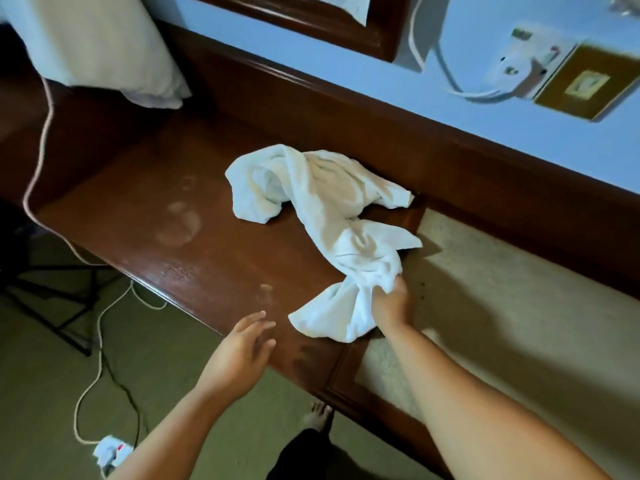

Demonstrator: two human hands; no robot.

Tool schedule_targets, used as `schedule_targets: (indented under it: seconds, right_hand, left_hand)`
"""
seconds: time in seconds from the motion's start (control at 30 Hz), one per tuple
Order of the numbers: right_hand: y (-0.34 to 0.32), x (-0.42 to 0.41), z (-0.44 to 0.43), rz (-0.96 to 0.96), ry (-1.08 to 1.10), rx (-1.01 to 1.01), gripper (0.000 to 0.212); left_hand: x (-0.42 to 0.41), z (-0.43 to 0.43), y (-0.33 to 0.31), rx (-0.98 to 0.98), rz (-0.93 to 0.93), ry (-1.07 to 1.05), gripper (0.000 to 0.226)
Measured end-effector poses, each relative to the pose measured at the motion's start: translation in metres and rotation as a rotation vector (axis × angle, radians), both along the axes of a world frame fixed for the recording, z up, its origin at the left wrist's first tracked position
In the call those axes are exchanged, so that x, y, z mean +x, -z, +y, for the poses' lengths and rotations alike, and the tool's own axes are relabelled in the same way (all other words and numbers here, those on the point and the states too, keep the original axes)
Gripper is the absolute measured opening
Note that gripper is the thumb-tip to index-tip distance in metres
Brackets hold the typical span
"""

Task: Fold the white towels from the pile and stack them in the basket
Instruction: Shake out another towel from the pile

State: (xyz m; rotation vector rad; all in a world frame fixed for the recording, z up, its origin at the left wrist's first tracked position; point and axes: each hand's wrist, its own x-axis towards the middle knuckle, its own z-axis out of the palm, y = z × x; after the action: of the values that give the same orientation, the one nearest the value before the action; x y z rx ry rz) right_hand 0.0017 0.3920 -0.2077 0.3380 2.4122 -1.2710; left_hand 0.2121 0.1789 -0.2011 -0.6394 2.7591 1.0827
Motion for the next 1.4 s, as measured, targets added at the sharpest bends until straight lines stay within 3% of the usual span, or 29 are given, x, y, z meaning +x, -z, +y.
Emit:
schedule_targets:
  seconds: [0.1,0.2,0.3,0.4,0.53,0.63,0.73,0.87,1.0,1.07,1.17,1.27,1.4]
  right_hand:
    - [-0.042,0.04,0.02,0.199,-0.284,-0.048,0.035]
    - [-0.073,0.089,0.063,0.299,-0.682,0.102,0.029]
    - [-0.101,0.144,0.126,0.303,-0.914,0.255,0.04]
    - [-0.122,0.209,0.192,0.286,-0.977,0.411,0.032]
    - [-0.119,0.304,0.285,0.195,-0.869,0.5,0.039]
    - [-0.112,0.367,0.347,0.203,-0.698,0.483,0.035]
    - [-0.11,0.413,0.385,0.302,-0.689,0.511,0.031]
    - [-0.132,0.472,0.418,0.498,-0.652,0.524,0.027]
    - [-0.154,0.499,0.442,0.693,-0.441,0.464,0.032]
    - [-0.16,0.5,0.458,0.751,-0.255,0.432,0.039]
    - [-0.177,0.492,0.473,0.846,-0.023,0.341,0.045]
    - [-0.191,0.48,0.482,0.916,0.13,0.318,0.034]
    - [-0.203,0.466,0.485,0.715,0.083,0.299,0.026]
  left_hand:
    - [-0.012,0.014,-0.016,0.036,0.105,0.002,0.043]
    - [-0.038,0.042,-0.039,-0.058,0.166,0.088,0.076]
    - [-0.056,0.084,-0.059,-0.271,0.022,0.375,0.11]
    - [-0.048,0.138,-0.064,-0.489,-0.119,0.7,0.112]
    - [0.011,0.236,-0.053,-0.552,-0.27,1.067,0.095]
    - [0.078,0.299,-0.04,-0.325,-0.373,1.166,0.095]
    - [0.129,0.351,-0.051,-0.003,-0.194,1.109,0.09]
    - [0.177,0.419,-0.079,0.057,0.181,1.224,0.087]
    - [0.193,0.444,-0.09,0.049,0.267,1.37,0.033]
    - [0.195,0.443,-0.099,0.023,0.354,1.319,0.009]
    - [0.189,0.434,-0.125,0.029,0.415,1.146,0.034]
    - [0.176,0.408,-0.149,-0.178,0.532,1.011,0.025]
    - [0.162,0.365,-0.171,-0.367,0.481,0.819,0.017]
